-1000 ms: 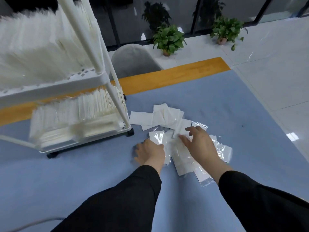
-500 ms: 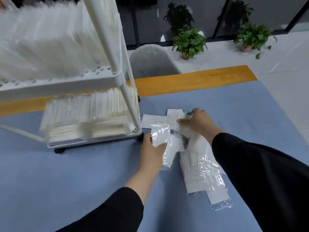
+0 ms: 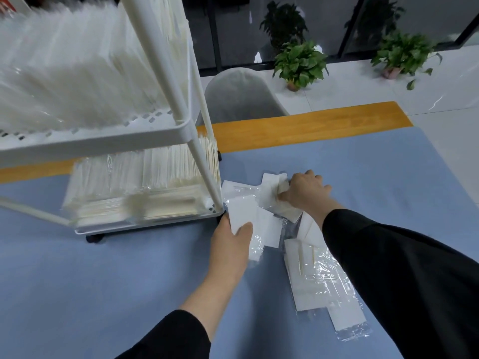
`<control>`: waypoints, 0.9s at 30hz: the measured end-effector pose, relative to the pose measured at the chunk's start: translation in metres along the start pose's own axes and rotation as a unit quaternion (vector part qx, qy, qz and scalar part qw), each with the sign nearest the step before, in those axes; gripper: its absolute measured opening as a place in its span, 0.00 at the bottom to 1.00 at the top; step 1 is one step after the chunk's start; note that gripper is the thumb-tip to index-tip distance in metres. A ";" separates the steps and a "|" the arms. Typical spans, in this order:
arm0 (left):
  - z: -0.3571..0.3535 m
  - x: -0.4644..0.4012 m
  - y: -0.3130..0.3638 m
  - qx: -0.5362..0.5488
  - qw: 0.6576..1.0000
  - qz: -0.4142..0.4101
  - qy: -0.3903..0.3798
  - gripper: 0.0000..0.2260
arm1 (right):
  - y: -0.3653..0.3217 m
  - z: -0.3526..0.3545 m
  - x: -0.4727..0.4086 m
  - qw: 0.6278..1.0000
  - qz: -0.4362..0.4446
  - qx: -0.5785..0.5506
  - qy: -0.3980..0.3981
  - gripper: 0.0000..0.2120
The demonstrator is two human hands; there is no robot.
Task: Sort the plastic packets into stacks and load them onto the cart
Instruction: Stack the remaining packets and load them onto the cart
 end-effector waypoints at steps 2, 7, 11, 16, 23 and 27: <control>0.001 -0.001 0.005 -0.004 1.000 -0.019 -0.005 0.09 | -0.006 0.000 0.002 0.999 0.024 -0.021 0.012 0.15; -0.004 -0.001 0.008 0.002 1.000 -0.013 -0.026 0.09 | -0.006 -0.002 0.012 0.988 0.055 -0.139 0.035 0.11; -0.005 -0.006 0.004 0.044 0.998 0.005 -0.041 0.08 | 0.008 0.007 0.030 0.940 0.078 -0.327 0.053 0.19; -0.022 -0.008 0.006 0.117 0.987 0.053 -0.093 0.08 | 0.036 0.013 0.066 0.883 0.115 -0.454 0.040 0.22; -0.051 -0.010 0.007 0.150 0.975 0.077 -0.148 0.08 | 0.030 0.007 0.111 0.824 0.176 -0.537 -0.053 0.28; -0.057 -0.009 0.007 0.163 0.972 0.065 -0.158 0.11 | 0.038 -0.005 0.124 0.773 0.137 -0.618 -0.054 0.20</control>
Point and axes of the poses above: each hand's wrist, its own x-axis away from the middle knuckle, its own z-axis out of the back of the hand, y = z × x, the point moved 8 cm from there along -x, towards the middle knuckle, and after that the axes turned 6 degrees about -y, right-handed, at the moved point
